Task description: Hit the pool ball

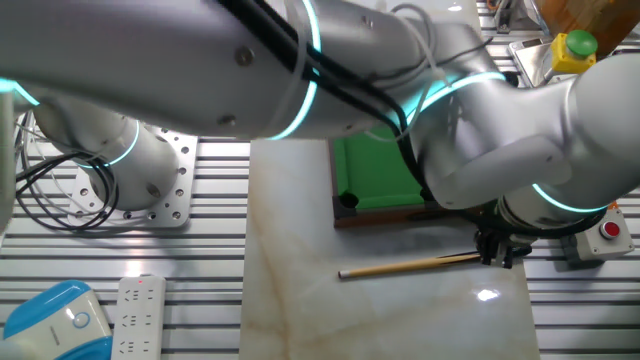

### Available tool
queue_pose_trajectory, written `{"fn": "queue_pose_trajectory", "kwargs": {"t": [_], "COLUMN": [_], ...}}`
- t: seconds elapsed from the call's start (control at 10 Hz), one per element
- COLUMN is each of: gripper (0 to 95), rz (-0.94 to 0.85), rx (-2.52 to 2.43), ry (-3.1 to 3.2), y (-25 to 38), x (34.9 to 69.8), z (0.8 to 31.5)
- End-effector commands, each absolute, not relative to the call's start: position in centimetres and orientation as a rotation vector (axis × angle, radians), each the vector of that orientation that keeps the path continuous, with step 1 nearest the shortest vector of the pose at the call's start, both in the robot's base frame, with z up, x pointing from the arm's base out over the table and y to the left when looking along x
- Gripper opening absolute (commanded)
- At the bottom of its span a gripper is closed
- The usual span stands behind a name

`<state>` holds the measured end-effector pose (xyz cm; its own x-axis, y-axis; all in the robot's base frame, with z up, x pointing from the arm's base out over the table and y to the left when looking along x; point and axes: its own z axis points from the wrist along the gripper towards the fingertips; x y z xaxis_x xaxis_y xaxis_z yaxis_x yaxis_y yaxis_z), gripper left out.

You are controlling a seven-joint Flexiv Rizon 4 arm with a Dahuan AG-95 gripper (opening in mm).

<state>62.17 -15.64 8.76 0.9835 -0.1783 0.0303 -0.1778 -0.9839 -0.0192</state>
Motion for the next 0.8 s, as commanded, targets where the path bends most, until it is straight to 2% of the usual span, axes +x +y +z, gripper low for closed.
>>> {"fn": "queue_pose_trajectory", "kwargs": {"t": [0.1,0.8], "gripper": [0.0,0.0], "rz": [-0.049,-0.056], "rx": [-3.112,-3.119], "ry": [0.273,0.246], "y": [-15.7,-15.9], "x": [62.3,62.0], "z": [8.2,6.1]}}
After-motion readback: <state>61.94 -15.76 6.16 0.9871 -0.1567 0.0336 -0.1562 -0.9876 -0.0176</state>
